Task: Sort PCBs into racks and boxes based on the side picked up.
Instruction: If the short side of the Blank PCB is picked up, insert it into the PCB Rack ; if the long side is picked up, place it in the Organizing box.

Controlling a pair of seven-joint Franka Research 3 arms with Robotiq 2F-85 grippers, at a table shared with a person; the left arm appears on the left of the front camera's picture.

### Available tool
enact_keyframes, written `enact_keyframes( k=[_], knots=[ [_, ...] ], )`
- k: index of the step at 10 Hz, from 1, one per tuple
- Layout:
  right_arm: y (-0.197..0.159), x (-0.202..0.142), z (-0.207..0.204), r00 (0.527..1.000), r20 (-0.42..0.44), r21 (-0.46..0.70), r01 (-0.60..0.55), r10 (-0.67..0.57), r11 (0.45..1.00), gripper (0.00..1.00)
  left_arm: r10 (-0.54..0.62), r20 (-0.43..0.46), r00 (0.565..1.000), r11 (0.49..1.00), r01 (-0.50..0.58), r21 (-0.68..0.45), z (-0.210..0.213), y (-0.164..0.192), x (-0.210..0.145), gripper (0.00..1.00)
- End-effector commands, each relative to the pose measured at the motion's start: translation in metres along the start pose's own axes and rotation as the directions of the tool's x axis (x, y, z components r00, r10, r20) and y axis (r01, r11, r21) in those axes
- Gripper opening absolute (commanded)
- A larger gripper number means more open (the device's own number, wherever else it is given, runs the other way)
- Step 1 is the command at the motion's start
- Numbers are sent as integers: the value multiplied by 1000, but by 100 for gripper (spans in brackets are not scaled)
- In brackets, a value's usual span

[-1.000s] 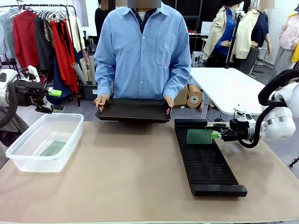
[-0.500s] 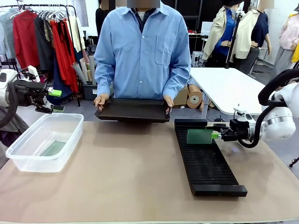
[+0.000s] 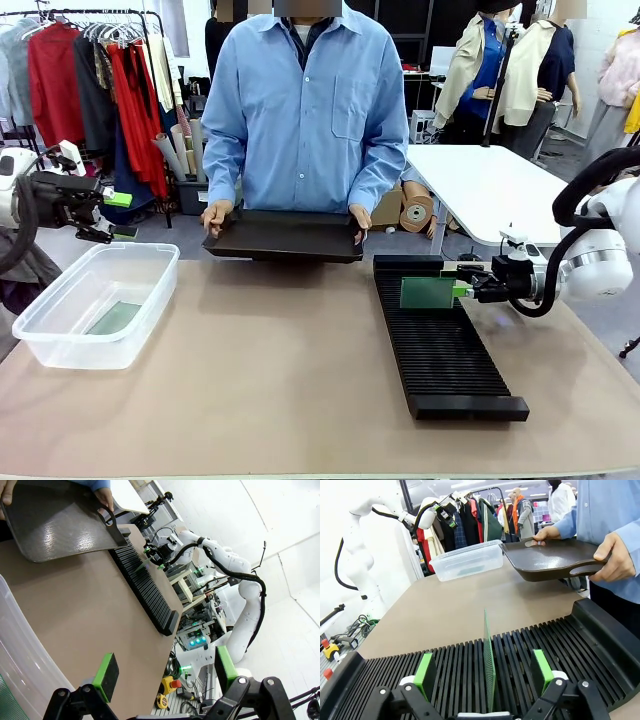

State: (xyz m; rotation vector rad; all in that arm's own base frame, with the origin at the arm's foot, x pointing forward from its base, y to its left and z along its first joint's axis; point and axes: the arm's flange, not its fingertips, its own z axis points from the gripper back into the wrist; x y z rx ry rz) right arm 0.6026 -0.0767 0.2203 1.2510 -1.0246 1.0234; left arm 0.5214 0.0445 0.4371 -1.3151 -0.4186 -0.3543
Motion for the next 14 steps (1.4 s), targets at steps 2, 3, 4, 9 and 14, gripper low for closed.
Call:
enact_keyframes(
  k=[2, 3, 4, 9, 14],
  knots=[
    [0, 23, -10, 1000, 12, 6, 15, -15, 1000, 100, -3, 2, 1000, 1000, 3, 0, 1, -2, 1, 100],
    [-1, 44, -19, 1000, 7, -4, 2, -2, 1000, 100, -3, 2, 1000, 1000, 3, 0, 1, -2, 1, 100],
    [1, 62, -25, 1000, 12, -18, 10, -10, 1000, 100, -3, 2, 1000, 1000, 3, 0, 1, -2, 1, 100],
    [67, 148, -46, 990, -72, -45, 122, -125, 992, 100, -3, 2, 1000, 1000, 3, 0, 1, -2, 1, 100],
    [134, 181, -45, 682, 24, -72, 730, -731, 679, 100, -3, 2, 1000, 1000, 3, 0, 1, -2, 1, 100]
  ],
)
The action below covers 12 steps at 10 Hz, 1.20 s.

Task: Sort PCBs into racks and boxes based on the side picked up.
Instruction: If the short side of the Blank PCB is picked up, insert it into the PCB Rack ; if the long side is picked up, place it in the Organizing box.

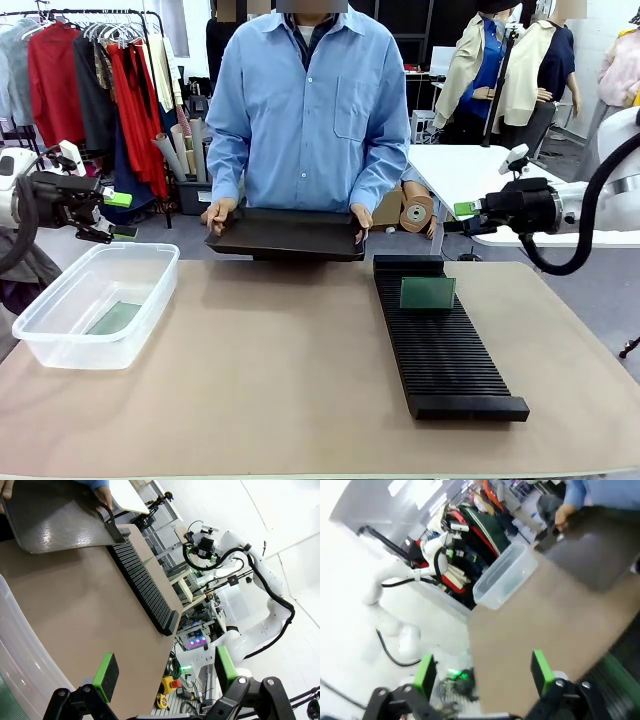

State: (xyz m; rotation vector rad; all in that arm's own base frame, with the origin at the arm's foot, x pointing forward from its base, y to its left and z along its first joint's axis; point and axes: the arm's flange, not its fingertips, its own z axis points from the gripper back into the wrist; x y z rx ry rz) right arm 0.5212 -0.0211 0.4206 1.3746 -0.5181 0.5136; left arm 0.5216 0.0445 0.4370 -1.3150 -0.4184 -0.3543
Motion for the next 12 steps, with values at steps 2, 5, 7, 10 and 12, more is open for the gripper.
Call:
enact_keyframes(
  k=[2, 5, 7, 10, 12],
  knots=[
    [9, -18, 8, 933, 101, -52, 352, -346, 934, 100, -3, 2, 1000, 1000, 3, 0, 1, -2, 0, 100],
    [3, -34, 18, 901, 188, -1, 399, -392, 917, 100, -3, 2, 1000, 1000, 3, 0, 1, -2, 0, 100],
    [-6, -33, 18, 913, 108, -46, 401, -394, 915, 100, -3, 2, 1000, 1000, 3, 0, 1, -2, 0, 100],
    [-6, -33, 18, 913, 108, -46, 401, -394, 915, 100, -3, 2, 1000, 1000, 3, 0, 1, -2, 0, 100],
    [-6, -33, 18, 913, 108, -46, 401, -394, 915, 100, -3, 2, 1000, 1000, 3, 0, 1, -2, 0, 100]
  ],
)
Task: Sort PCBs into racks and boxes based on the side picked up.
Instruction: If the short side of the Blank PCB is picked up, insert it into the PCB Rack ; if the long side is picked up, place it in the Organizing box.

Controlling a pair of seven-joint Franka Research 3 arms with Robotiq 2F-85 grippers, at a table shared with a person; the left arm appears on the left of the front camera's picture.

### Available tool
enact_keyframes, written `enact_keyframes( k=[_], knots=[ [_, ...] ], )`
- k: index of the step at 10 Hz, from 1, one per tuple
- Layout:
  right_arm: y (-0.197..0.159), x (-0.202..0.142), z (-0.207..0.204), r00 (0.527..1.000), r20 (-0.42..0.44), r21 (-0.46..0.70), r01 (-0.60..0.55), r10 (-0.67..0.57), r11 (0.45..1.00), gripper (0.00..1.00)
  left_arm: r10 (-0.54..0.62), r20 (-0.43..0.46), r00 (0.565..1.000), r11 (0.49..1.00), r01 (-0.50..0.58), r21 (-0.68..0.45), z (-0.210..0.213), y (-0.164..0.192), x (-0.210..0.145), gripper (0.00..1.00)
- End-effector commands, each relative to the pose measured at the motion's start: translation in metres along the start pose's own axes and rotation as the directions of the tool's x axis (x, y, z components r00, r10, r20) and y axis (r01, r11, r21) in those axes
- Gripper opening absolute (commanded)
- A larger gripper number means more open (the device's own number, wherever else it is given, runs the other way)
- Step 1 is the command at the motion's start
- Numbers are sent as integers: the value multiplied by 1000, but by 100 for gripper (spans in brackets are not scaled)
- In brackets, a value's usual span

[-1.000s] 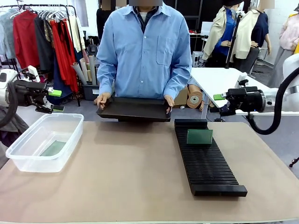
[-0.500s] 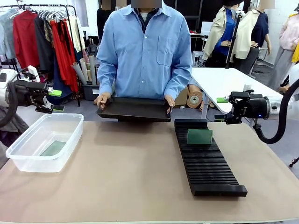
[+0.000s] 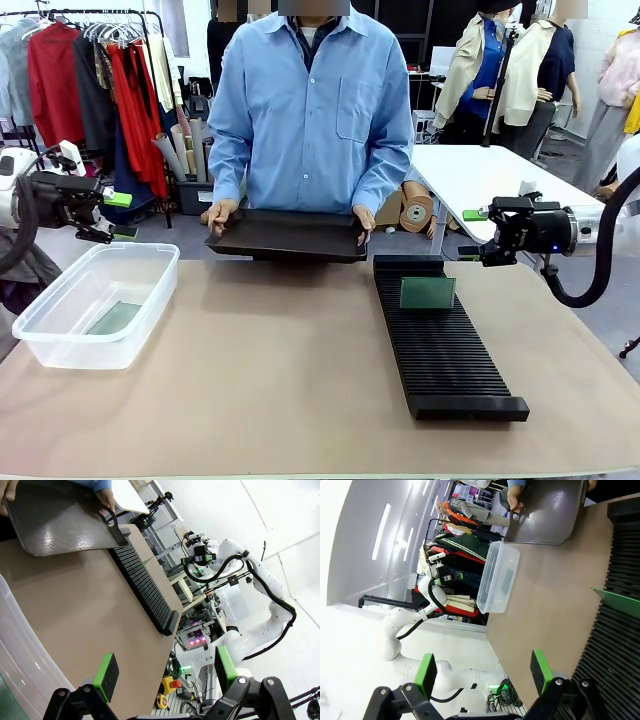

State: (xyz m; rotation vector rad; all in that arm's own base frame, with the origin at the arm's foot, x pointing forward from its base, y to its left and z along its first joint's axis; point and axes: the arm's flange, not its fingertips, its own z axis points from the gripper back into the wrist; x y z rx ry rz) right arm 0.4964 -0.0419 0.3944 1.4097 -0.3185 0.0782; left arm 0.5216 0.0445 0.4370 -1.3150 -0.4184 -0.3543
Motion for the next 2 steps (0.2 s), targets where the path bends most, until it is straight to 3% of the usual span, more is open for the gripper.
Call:
enact_keyframes(
  k=[1, 2],
  knots=[
    [3, 2, -1, 1000, -14, -8, -12, 11, 1000, 100, -3, 2, 1000, 1000, 3, 0, 1, -2, 0, 100],
    [3, 2, -1, 1000, -14, -8, -12, 11, 1000, 100, -3, 2, 1000, 1000, 3, 0, 1, -2, 0, 100]
  ],
)
